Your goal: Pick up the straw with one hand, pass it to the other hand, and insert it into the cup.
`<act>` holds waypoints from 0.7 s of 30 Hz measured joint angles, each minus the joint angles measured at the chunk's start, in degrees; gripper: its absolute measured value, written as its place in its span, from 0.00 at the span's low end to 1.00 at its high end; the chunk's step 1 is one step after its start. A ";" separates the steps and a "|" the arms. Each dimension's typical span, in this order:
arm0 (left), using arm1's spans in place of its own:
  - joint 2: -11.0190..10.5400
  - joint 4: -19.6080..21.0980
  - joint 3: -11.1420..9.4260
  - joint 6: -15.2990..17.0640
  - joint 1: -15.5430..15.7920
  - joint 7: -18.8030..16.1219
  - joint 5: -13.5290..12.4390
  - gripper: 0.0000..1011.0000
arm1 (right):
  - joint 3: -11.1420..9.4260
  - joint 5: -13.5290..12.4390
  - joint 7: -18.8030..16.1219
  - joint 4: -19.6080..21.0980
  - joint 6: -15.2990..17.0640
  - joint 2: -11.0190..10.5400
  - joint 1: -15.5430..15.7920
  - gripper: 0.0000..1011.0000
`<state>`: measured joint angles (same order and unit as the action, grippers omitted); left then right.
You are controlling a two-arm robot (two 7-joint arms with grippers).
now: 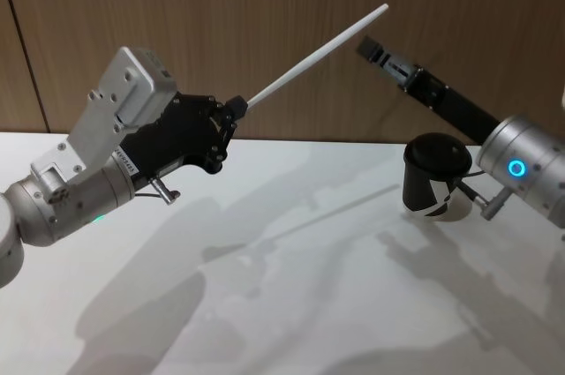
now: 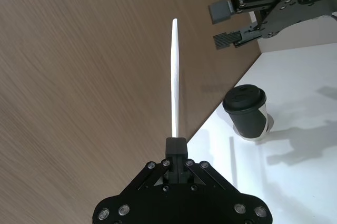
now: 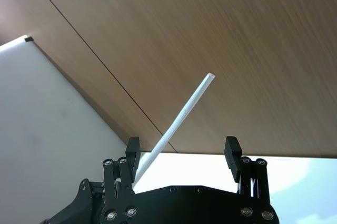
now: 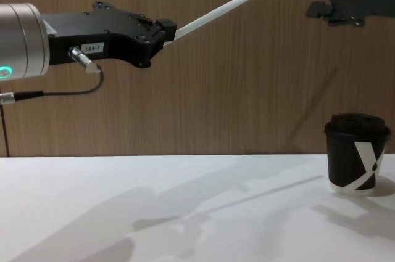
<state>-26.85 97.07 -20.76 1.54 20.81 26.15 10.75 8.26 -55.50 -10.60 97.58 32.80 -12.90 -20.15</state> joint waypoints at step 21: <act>0.00 0.00 0.00 0.00 0.00 0.00 0.00 0.00 | 2.47 -1.63 3.80 -2.60 0.36 3.66 -2.83 0.99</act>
<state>-26.84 97.07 -20.76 1.54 20.81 26.15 10.75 10.72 -57.13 -6.80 94.98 33.16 -9.24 -22.98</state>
